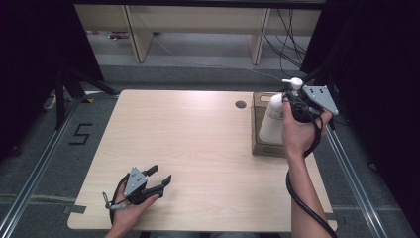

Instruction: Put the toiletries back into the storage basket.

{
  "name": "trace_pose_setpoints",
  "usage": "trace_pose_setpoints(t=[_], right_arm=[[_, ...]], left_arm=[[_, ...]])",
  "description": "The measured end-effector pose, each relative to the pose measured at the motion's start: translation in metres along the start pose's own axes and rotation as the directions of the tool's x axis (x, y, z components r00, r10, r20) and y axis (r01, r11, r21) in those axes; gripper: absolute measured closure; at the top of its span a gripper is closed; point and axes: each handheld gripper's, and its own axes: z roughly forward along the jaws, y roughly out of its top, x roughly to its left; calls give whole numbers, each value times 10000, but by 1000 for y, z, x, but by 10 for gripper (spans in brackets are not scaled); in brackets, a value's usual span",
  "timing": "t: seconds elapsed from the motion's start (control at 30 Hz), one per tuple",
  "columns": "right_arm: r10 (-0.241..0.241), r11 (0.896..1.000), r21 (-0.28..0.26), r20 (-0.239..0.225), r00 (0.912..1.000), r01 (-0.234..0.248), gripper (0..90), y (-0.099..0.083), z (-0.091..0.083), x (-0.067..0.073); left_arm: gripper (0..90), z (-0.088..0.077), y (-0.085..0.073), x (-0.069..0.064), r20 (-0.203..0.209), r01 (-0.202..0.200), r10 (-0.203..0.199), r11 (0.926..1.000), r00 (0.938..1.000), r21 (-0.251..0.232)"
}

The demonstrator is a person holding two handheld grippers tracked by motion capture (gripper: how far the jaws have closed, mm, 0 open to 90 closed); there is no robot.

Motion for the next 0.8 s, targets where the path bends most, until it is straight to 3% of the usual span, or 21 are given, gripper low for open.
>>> trace_pose_setpoints(t=[0.47, 0.8], right_arm=[[-123, 9995, 297, -36, 9999, 124, 602, -14, 2, 1], [57, 9977, 683, -83, 9999, -52, 602, -29, 2, 2]], left_arm=[[362, 0, 0, 0, 4, -1, 1, 10000, 10000, -4], [362, 0, 0, 0, -6, -21, 21, 10000, 10000, 21]])
